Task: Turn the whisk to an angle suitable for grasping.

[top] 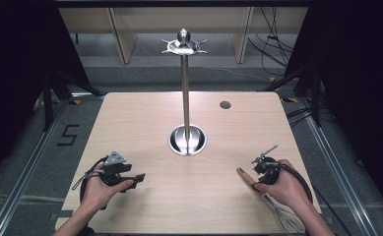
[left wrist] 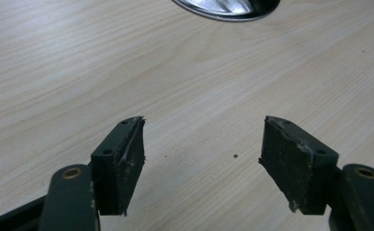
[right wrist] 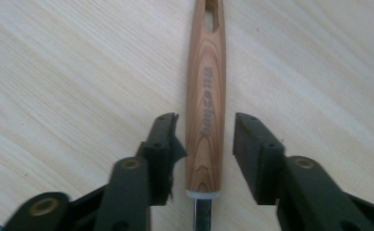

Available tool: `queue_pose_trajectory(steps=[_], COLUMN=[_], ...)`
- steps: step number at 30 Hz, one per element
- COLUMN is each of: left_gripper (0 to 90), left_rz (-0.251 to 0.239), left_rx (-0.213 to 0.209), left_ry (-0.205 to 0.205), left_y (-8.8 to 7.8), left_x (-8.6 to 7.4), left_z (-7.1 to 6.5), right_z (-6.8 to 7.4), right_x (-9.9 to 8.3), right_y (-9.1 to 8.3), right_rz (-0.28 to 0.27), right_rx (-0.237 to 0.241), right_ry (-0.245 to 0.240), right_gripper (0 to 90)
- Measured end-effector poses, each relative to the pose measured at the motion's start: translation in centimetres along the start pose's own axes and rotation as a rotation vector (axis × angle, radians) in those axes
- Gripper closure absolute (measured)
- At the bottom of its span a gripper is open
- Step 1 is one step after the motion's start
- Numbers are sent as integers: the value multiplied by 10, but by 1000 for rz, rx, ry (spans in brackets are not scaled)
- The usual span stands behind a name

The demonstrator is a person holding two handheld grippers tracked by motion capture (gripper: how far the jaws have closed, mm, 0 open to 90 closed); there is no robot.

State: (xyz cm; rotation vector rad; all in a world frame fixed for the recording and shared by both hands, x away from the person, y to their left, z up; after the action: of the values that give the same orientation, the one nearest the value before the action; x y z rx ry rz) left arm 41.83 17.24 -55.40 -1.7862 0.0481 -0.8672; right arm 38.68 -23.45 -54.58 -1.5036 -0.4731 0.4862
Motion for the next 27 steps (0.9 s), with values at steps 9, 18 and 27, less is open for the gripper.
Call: queue_pose_trajectory(steps=[9, 18, 27], left_gripper=[310, 306, 306], left_rz=[-7, -11, 1], left_rx=[3, -3, -9], left_ry=[-13, -11, -8], left_y=[0, 0, 0], left_x=[0, 1, 0], left_z=[1, 1, 1], right_z=[21, 22, 15], right_x=[16, 29, 41], right_y=[4, 19, 23], right_rz=[35, 78, 91], right_rx=[66, 61, 57], right_ry=[-116, -125, -79], right_gripper=[900, 900, 900])
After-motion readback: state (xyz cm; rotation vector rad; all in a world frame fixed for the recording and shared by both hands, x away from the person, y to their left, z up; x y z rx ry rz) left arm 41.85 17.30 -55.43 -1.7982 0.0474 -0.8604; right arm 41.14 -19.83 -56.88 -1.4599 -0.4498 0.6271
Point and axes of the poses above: each handheld gripper's, and its own axes: y roughly forward along the jaws, x roughly out of its top, z roughly to its left, the point moved 10 cm from there along y, roughly forward along the jaws, and after that the axes turned 15 degrees about z, right-handed, at the moved point
